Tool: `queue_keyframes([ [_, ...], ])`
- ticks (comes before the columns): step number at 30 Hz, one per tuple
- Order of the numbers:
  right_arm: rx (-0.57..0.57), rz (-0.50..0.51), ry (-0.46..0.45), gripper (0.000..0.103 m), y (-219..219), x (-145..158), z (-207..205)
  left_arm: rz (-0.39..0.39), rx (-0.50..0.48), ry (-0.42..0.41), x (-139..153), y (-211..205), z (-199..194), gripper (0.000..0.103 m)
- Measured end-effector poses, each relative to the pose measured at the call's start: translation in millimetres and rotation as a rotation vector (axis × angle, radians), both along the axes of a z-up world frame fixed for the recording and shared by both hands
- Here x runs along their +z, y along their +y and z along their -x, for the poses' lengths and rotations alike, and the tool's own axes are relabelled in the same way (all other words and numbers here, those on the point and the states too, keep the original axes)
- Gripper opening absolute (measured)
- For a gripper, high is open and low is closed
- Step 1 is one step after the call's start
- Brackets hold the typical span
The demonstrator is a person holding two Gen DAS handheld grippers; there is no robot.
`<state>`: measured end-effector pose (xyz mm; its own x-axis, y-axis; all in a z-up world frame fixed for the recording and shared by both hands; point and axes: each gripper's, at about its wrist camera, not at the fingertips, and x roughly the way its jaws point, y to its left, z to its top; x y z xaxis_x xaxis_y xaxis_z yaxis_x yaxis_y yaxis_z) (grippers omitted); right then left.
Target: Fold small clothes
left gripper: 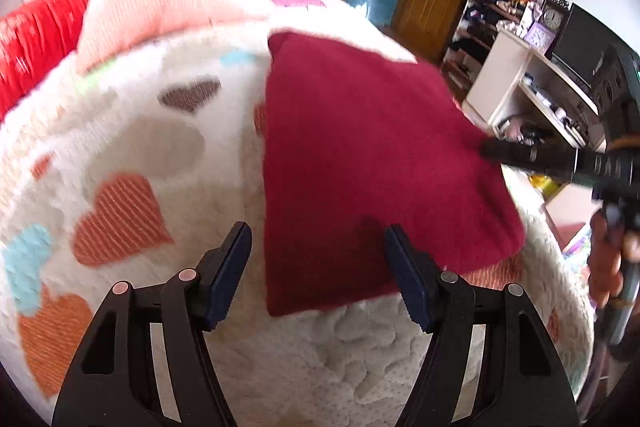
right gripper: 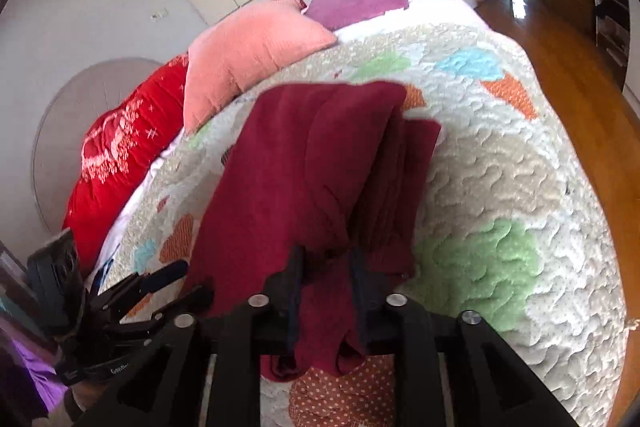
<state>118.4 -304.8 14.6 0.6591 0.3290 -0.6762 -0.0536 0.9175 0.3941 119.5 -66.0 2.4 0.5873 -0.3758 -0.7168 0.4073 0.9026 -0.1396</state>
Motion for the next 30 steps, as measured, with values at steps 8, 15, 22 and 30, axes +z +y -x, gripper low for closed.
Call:
queue_keyframes([
  [8, -0.057, 0.063, 0.084, 0.021, 3.6, -9.9, -88.9, -0.004, 0.003, 0.014, -3.2, -12.8, -15.2, 0.069],
  [15, -0.057, 0.353, 0.074, 0.010, 17.5, -34.2, -101.7, -0.028, -0.009, 0.044, -18.1, -24.9, -23.0, 0.072],
  [22, -0.067, 0.238, 0.023, 0.013, 12.9, 5.4, -63.3, -0.013, 0.015, 0.070, -18.0, -22.6, -25.3, 0.072],
  [30, 0.025, 0.227, -0.004, 0.048, 41.3, -3.0, -24.8, -0.032, 0.030, 0.064, -15.7, -26.3, -20.7, 0.072],
])
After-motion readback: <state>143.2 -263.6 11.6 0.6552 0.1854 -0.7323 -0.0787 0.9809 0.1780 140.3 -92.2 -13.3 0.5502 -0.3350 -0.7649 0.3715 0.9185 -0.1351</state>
